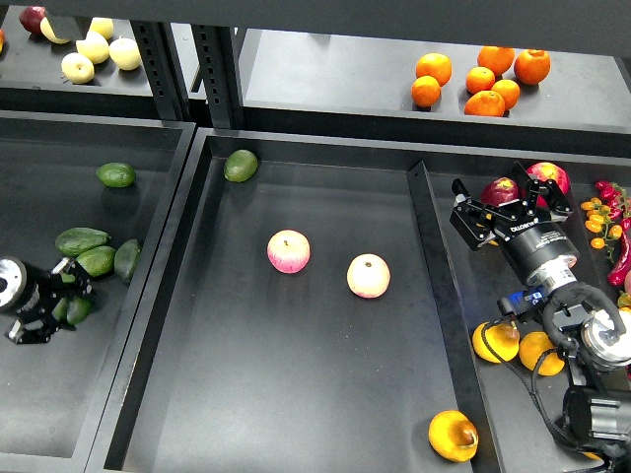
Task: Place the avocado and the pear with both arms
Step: 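Lower the avocado among the other avocados and open the left gripper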
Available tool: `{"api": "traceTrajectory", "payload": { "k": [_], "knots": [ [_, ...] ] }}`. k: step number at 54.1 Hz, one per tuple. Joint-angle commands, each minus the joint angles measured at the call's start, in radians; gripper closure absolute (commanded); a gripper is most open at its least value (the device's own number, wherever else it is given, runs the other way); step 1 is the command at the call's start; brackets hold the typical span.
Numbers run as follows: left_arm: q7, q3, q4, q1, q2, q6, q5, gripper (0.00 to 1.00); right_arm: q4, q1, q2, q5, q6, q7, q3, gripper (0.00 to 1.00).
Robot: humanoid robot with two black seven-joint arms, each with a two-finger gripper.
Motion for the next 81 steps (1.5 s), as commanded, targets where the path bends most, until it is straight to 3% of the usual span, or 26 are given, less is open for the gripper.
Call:
{"api": "traceTrajectory", "payload": {
  "k": [1, 34, 46, 60, 69, 81],
  "knots": [
    [0.0, -0.004, 0.006, 0.015, -0.009, 0.0, 0.002, 0.7, 0.0, 0.0, 0.0, -0.001, 0.0, 0.0, -0.001, 0.0],
    [0.0, -0.017, 0.005, 0.029, -0.017, 0.0, 0.092, 0.39, 0.001, -0.001, 0.0, -0.001, 0.0, 0.0, -0.001, 0.0],
    [0.0, -0.023, 0.005, 0.028, -0.012, 0.0, 0.157, 0.2, 0.003, -0.001, 0.0, -0.002, 0.0, 0.0, -0.001, 0.0],
    [0.0, -0.052, 0.002, 0.017, -0.002, 0.0, 0.16, 0.07, 0.001, -0.001, 0.0, -0.005, 0.0, 0.0, -0.001, 0.0],
    [0.0, -0.153, -0.018, 0.001, 0.037, 0.0, 0.157, 0.02, 0.001, -0.001, 0.0, -0.005, 0.0, -0.001, -0.001, 0.0],
    [0.0, -0.386, -0.051, -0.002, 0.107, 0.0, 0.155, 0.01, 0.001, -0.017, 0.0, -0.005, 0.001, -0.006, -0.004, 0.0]
  ]
}}
